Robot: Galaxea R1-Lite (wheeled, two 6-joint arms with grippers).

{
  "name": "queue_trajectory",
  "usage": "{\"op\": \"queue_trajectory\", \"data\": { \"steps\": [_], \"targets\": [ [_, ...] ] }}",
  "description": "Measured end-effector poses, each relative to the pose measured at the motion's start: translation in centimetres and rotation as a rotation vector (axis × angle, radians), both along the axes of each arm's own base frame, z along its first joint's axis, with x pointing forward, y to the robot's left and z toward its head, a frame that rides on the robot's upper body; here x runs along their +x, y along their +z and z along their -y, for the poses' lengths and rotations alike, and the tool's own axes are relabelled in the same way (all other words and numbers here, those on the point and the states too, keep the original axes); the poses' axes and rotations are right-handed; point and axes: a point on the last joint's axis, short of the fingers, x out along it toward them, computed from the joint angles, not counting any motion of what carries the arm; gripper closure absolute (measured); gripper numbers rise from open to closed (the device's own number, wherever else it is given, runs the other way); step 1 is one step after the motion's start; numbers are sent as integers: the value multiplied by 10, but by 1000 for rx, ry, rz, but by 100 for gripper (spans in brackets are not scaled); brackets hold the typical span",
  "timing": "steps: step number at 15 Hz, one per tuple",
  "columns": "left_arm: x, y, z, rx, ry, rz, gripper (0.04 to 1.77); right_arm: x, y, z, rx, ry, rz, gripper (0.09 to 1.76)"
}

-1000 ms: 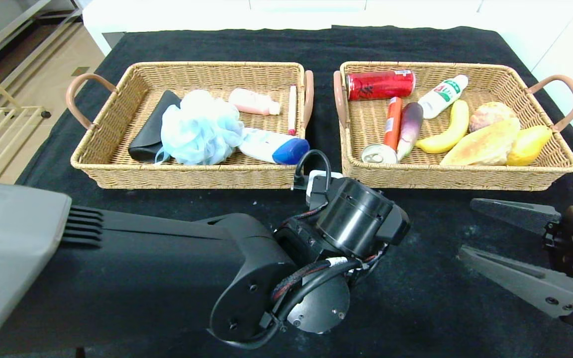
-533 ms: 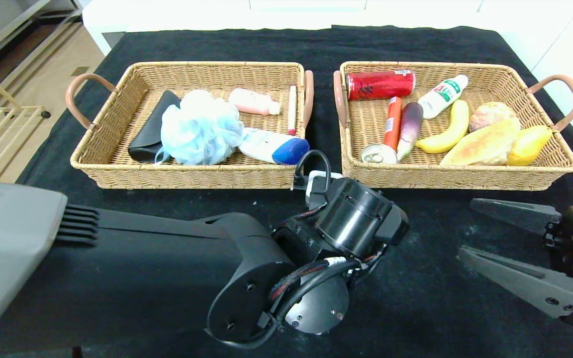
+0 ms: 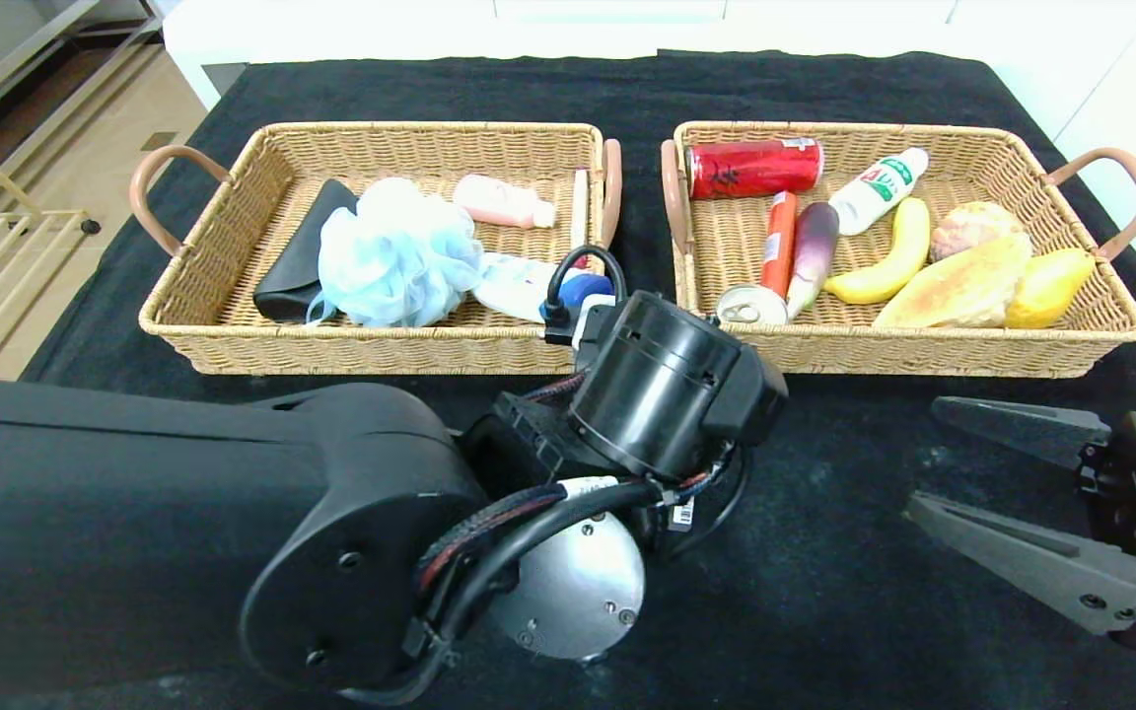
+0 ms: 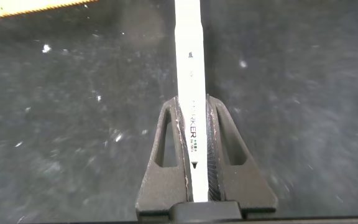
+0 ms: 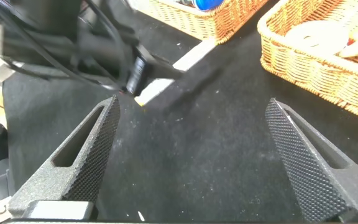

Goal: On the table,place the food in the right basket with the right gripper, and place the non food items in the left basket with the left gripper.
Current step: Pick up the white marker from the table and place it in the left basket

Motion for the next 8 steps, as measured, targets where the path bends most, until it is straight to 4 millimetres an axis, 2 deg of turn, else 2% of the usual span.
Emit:
{"op": "queue_trajectory", "data": {
  "steps": [4,8],
  "targets": [
    [-15,17,-15,-24,-24,19,156,0,0,0,-1,0,-2,14],
    [-16,34,-35,-42,3,36,156,1,-2,-1,-3,2,-7,14]
  ]
}}
